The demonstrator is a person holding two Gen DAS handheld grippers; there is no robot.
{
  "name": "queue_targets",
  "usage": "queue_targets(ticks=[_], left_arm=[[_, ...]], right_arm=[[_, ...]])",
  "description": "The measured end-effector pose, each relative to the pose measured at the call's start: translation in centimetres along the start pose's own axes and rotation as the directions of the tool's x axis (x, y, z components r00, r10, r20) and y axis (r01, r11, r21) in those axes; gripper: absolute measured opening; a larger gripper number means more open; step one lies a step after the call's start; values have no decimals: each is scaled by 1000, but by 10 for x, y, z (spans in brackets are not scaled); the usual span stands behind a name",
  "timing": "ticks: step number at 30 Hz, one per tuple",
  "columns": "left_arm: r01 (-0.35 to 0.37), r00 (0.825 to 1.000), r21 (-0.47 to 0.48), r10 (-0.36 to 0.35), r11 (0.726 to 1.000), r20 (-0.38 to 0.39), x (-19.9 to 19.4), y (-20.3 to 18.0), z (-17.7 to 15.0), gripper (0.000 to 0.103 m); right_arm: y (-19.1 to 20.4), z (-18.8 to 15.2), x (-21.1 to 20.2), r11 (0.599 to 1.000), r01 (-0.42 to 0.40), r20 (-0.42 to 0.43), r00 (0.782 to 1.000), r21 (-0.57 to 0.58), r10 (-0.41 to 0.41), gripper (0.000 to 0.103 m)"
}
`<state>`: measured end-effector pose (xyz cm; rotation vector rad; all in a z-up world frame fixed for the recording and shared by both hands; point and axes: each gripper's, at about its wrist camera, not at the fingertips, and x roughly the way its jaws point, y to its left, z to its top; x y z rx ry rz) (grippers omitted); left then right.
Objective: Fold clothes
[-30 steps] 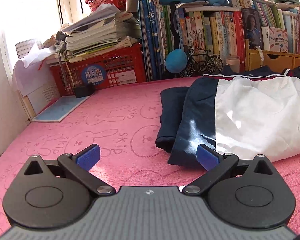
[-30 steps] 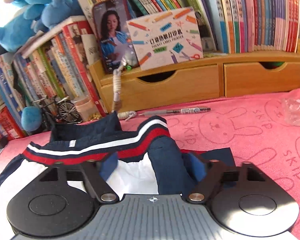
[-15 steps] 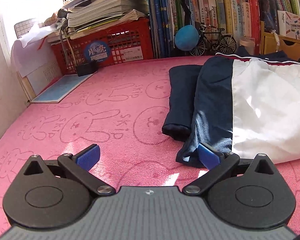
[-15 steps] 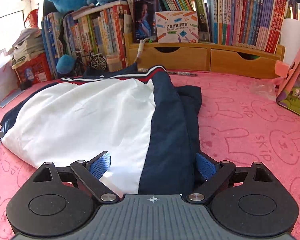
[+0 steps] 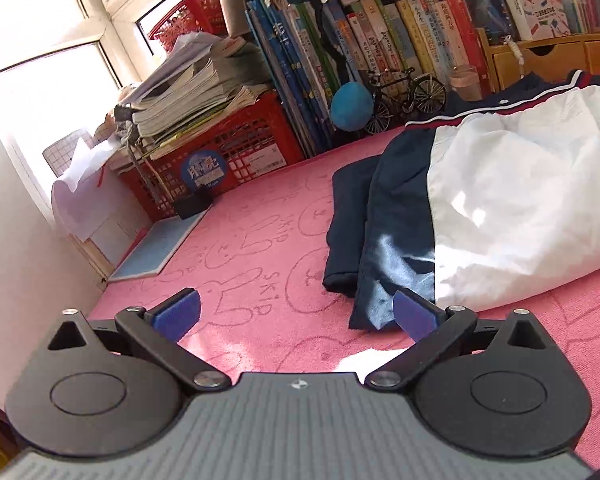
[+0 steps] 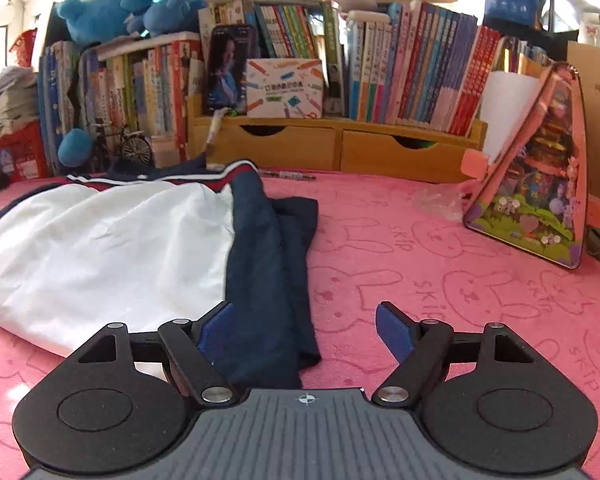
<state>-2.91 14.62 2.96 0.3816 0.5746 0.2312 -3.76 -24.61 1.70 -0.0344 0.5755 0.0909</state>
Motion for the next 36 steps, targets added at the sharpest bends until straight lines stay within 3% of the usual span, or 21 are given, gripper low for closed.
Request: queue_targets(ticks=[3,5,7,12,15,24,28,36], left_arm=[[186,980,3,-186,983,68,-10,-22,30,103],[309,949,7,-309,951,69,-3,-43,47,103],[355,933,53,-357,934,53,10,-73,61,103],[362,931,144,-364,921,-13,63,-134,88,103],[340,938,78,-331,937,-105,106,-149,104,103],[257,947,-115,-274,960,-167,181,-144,138,103],[252,946,-148,-275,956,-170,197,-146,145,103],[255,952,-111,-269,961,-144,188,-145,144,103]], right_arm=[[49,12,1,989,-131,35,990,-74,134,78],[79,15,9,980,-146,44,987,-131,153,82],[101,15,17,977,-136,41,989,-165,144,85],[113,8,36,980,-156,-19,988,-121,154,96],[113,2,43,982,-164,-48,986,-92,160,103],[111,-5,48,986,-160,-60,986,-43,157,103],[122,7,44,985,-140,-14,990,-101,139,103],[132,10,76,988,-153,-102,984,-30,149,103]])
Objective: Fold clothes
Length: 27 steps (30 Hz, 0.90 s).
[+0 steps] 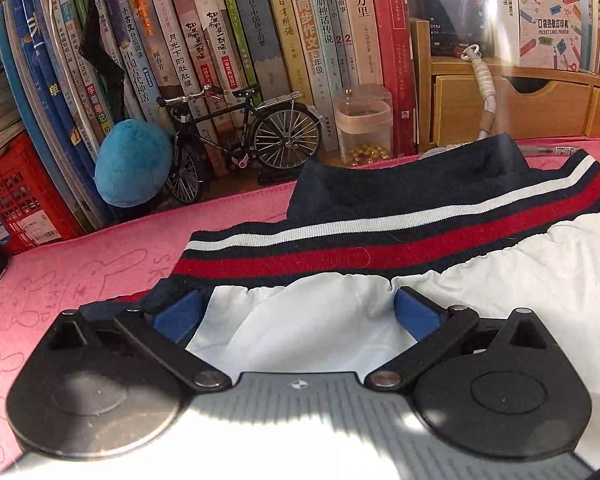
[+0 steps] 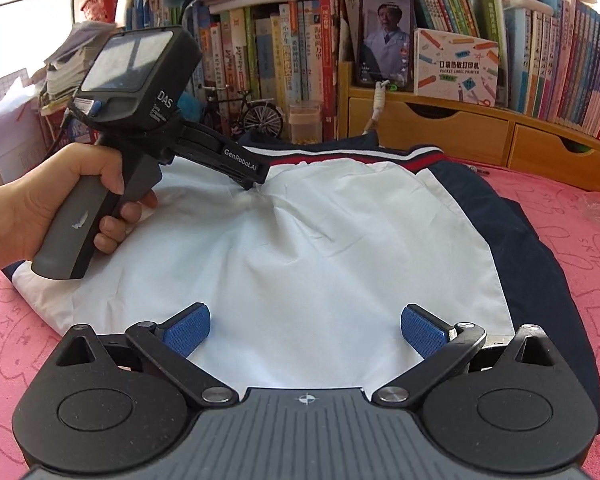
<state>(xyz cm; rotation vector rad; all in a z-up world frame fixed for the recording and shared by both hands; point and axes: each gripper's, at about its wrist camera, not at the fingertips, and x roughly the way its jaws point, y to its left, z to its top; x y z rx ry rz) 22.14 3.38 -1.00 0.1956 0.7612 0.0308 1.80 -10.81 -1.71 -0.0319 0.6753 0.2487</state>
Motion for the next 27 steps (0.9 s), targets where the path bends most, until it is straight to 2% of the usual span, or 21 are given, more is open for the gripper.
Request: queue_targets(ticks=[2,5,7,9,12,13,16,19,27], left_arm=[[3,1000,-9,-3,1000,9,-6,5,-2,103],[44,998,-3,-44,999,55,-25,11,-5,103],[100,988,36,-103,994,114,-47,12,-12,103],[152,977,95,-164,984,138,-63,5,-19,103],[169,979,225,-191,960,76,-66,-18,-28,103],[138,985,252,-159,958,66,-60,-26,-29,103],[49,997,231,-61,972,45,-31,-34,-22,103],[51,999,60,-50,997,-15,-6,-18,-3,103],[-55,998,122,52,991,27,13,-24,7,103]], right_arm=[[-3,-3,6,1000,6,-12,1000,19,-6,103],[-3,-5,6,1000,10,-9,1000,9,-10,103],[-3,-5,7,1000,14,-11,1000,3,-14,103],[-2,-4,7,1000,20,-14,1000,-5,-20,103],[0,-4,7,999,29,-17,999,-15,-29,103],[0,-4,6,999,30,-17,999,-15,-30,103],[0,-4,6,999,31,-19,999,-17,-31,103],[0,-3,6,999,33,-23,999,-20,-34,103],[-1,-3,7,999,35,-28,999,-16,-36,103]])
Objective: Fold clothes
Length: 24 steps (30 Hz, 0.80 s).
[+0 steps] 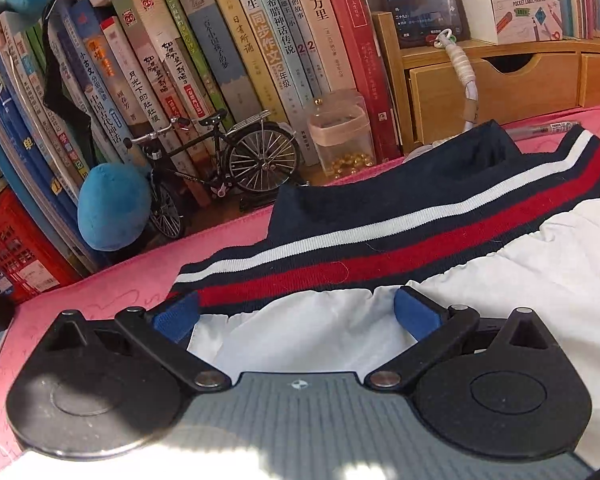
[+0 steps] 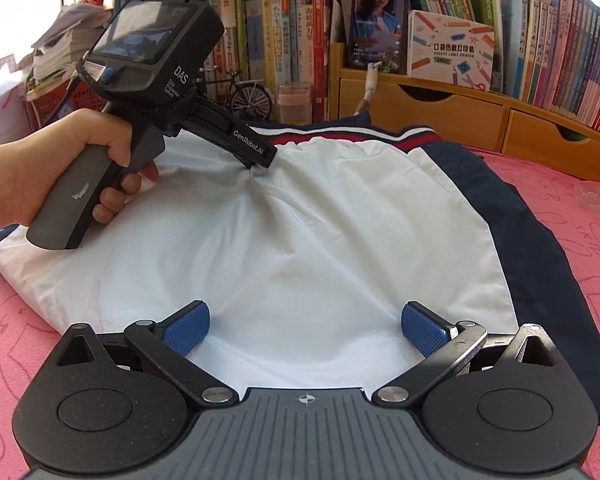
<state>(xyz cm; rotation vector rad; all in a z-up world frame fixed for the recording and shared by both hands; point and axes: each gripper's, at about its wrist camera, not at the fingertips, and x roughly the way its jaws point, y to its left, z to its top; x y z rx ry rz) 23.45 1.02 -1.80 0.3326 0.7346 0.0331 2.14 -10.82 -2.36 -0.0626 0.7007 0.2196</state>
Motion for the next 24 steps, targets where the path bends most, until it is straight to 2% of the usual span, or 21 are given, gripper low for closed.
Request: queue_targets(ticks=[3,6,8,11,13,17,21,24], left_arm=[[-28,1000,4,28,1000,14,-9,1,0,103],[-40,995,10,39,999,90,-39,17,-10,102],[5,991,-25,-2,1000,132,-68,41,-23,103],[80,977,-80,-62,994,204,-121,71,-62,103],[88,969,-67,-70,994,235,-148,73,-90,103],[98,970,-35,-87,995,228,-169,50,-127,103],[123,977,-32,-116,992,179,-162,25,-135,103],[113,982,-30,-107,993,156,-155,18,-141,103]], right_arm=[[0,0,0,1000,-2,-1,1000,3,2,103],[0,0,0,1000,-3,-1,1000,4,3,103],[0,0,0,1000,-3,-1,1000,4,3,103],[0,0,0,1000,-2,-2,1000,3,2,103],[1,0,0,1000,0,-2,1000,2,0,103],[1,0,0,1000,1,-2,1000,-1,-1,103],[1,0,-1,1000,1,-1,1000,-1,-1,103],[-1,0,-1,1000,25,-2,1000,13,-25,103]])
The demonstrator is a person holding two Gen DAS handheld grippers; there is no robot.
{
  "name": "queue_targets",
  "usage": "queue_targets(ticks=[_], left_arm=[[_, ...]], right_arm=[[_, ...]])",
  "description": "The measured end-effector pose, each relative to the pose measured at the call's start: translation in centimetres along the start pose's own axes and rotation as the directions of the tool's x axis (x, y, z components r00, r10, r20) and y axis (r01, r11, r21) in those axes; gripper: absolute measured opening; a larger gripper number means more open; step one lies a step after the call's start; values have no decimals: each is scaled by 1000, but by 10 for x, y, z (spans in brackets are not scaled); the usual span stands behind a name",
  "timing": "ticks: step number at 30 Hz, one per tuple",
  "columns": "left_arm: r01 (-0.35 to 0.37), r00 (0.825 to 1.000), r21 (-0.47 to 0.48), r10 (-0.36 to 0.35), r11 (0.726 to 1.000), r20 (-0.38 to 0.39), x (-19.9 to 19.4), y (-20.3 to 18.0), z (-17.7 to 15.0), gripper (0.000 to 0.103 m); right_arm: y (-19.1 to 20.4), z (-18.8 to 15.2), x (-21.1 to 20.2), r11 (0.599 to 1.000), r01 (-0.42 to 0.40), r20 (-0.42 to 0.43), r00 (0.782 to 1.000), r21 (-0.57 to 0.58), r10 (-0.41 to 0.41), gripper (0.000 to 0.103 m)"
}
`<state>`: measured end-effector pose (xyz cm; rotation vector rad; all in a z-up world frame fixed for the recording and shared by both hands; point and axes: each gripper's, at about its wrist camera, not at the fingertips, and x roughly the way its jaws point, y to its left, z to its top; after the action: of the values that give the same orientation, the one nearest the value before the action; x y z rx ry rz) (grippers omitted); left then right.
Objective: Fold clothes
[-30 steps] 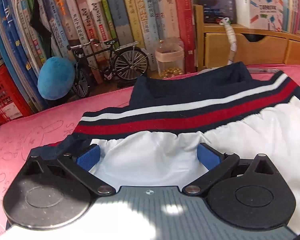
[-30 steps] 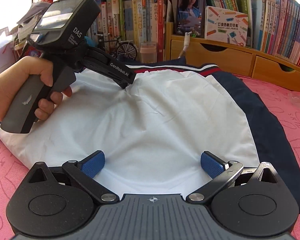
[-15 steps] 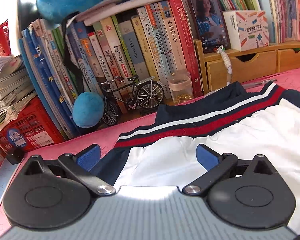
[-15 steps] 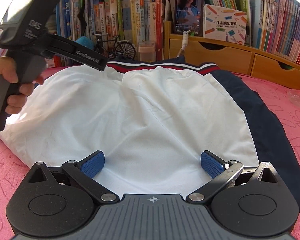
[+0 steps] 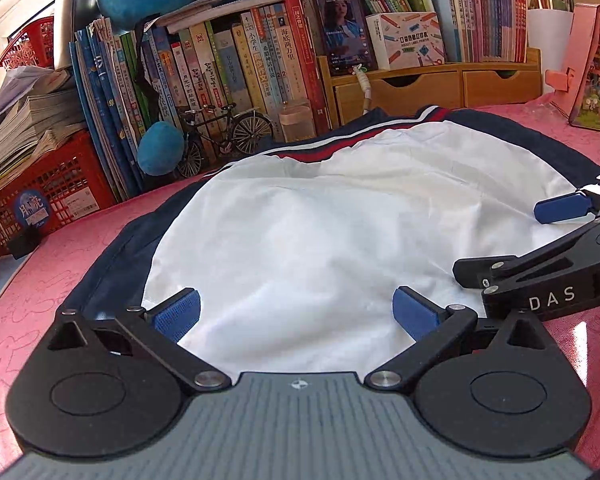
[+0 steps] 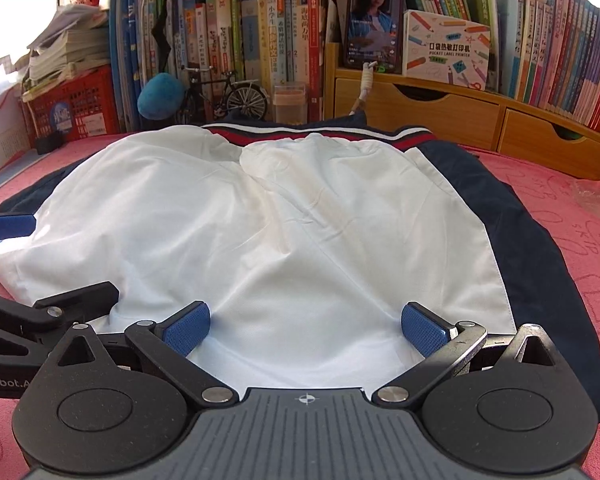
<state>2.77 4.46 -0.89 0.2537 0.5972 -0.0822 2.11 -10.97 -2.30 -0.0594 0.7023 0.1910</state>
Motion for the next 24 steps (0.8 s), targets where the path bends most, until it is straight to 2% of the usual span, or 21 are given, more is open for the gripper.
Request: queue_targets(ticks=[3,7,8,11,14,17,19,20,22,24], left_arm=[[7,1000,-30,-8,1000,-24,5,5,-6,103],[9,1000,-57,-10,998,-28,4,10,-9,103],[5,1000,-49,-6,999,-26,3,9,-9,103],[-27,1000,-1,27,1000,-8,-1,10,-11,103],[-153,988,29,153,988,3,-8,31,-20,103],[-239,971,-41,237,970,-44,-13,76,-32,103],[-304,951,-111,295,946,-86,-16,114,-42,103],[-333,941,-138,320,933,-111,-19,131,-47,103],[-334,940,-178,313,926,-134,-27,153,-55,103],[-381,921,-184,353,906,-167,-34,159,-57,103]], right_arm=[[-6,-2,-6,999,-28,10,1000,24,27,103],[-7,-8,-24,986,-148,16,989,71,148,103],[-3,-9,-25,989,-145,10,989,38,145,103],[-7,-11,-25,998,-64,-5,998,-29,64,103],[-40,-18,-32,999,26,-8,1000,-22,-26,103],[-91,-27,-43,992,117,-13,993,35,-117,103],[-126,-34,-51,983,165,-21,986,83,-164,103],[-148,-37,-56,979,129,-35,992,156,-125,103],[-164,-43,-61,973,180,-35,984,147,-177,103],[-174,-47,-67,970,161,-32,987,182,-158,103]])
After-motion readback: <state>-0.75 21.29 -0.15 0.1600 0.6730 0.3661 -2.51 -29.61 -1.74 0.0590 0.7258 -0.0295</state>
